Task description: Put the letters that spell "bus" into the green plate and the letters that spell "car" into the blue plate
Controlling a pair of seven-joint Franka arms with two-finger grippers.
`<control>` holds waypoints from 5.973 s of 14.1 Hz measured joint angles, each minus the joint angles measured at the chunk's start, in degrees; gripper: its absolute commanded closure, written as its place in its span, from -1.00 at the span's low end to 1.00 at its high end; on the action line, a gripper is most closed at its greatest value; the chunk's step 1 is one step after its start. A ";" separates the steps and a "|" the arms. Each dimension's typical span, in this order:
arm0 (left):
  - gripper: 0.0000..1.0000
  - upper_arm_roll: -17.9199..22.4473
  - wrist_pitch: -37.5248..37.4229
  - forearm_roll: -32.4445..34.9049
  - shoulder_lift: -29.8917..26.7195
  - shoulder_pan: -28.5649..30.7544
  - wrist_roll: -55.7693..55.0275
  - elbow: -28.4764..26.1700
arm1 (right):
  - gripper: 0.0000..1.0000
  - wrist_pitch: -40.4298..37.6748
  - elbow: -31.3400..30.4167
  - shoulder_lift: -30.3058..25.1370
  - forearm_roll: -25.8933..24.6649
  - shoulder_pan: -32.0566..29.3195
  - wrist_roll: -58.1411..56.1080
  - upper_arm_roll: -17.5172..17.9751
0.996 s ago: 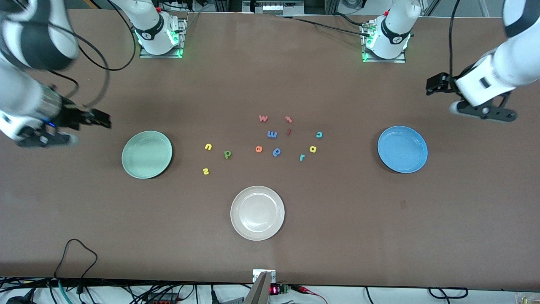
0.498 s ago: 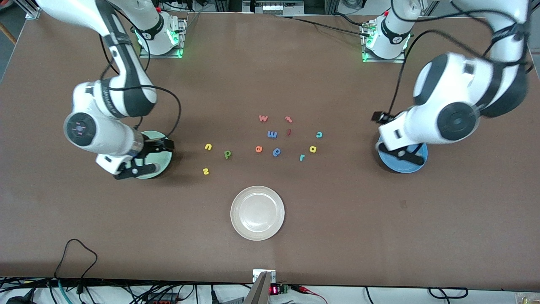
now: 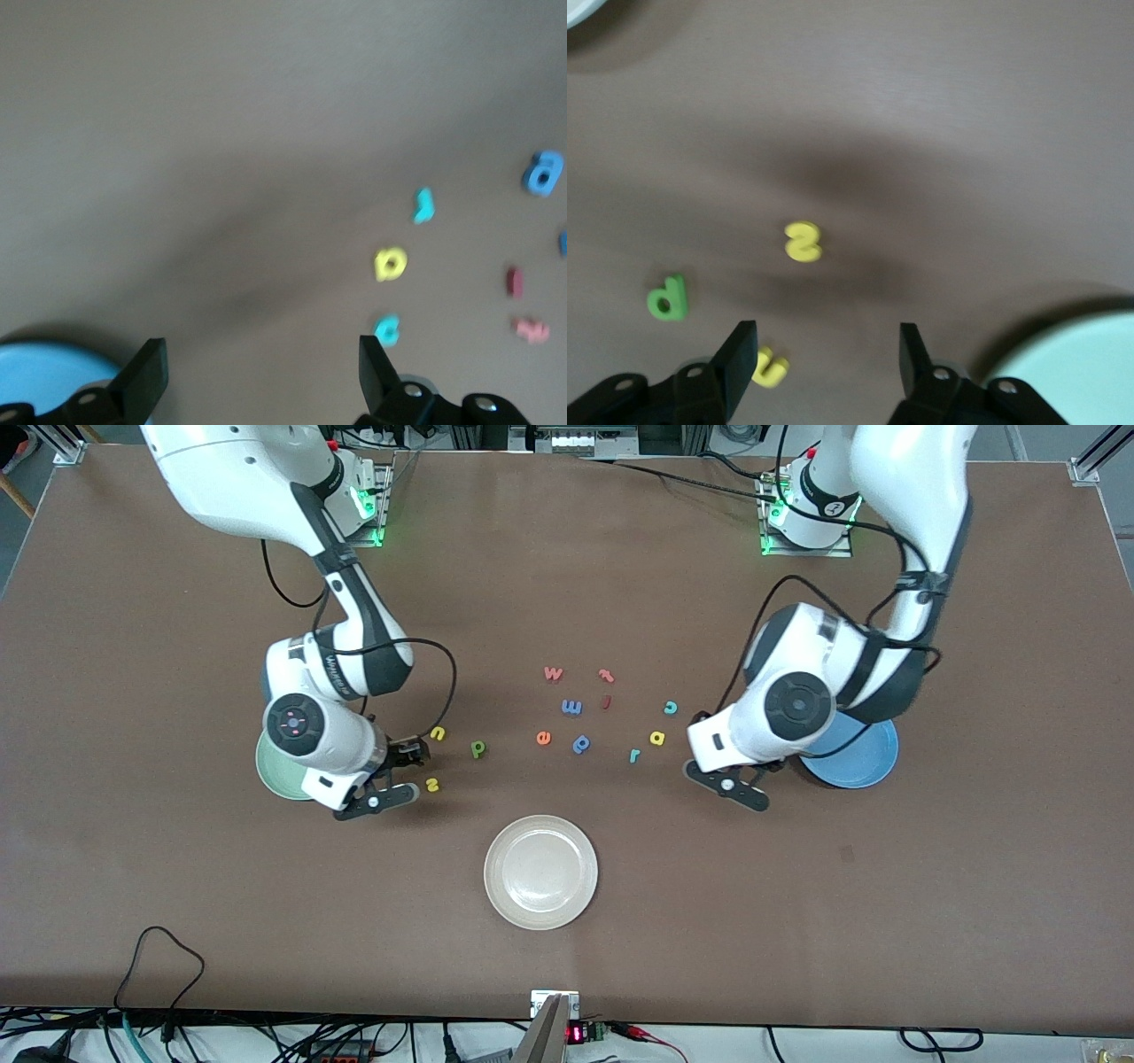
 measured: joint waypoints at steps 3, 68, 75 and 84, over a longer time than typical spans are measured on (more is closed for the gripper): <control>-0.83 -0.18 15.98 0.00 0.36 -5.82 -8.08 -10.40 | -0.12 3.51 0.07 2.75 0.00 1.78 0.97 0.00; 0.84 -14.70 25.51 17.53 -1.10 5.16 -19.46 -26.64 | -0.20 2.03 -9.94 -0.93 0.12 6.77 30.29 -1.83; 0.78 -14.17 2.56 17.61 -8.44 17.48 -7.26 -19.34 | -0.08 2.88 -9.94 -0.17 2.16 6.83 30.53 -1.81; -1.00 -15.28 3.40 17.65 -5.99 31.42 6.90 -20.38 | 0.36 3.18 -9.92 0.26 2.21 7.28 30.53 -1.79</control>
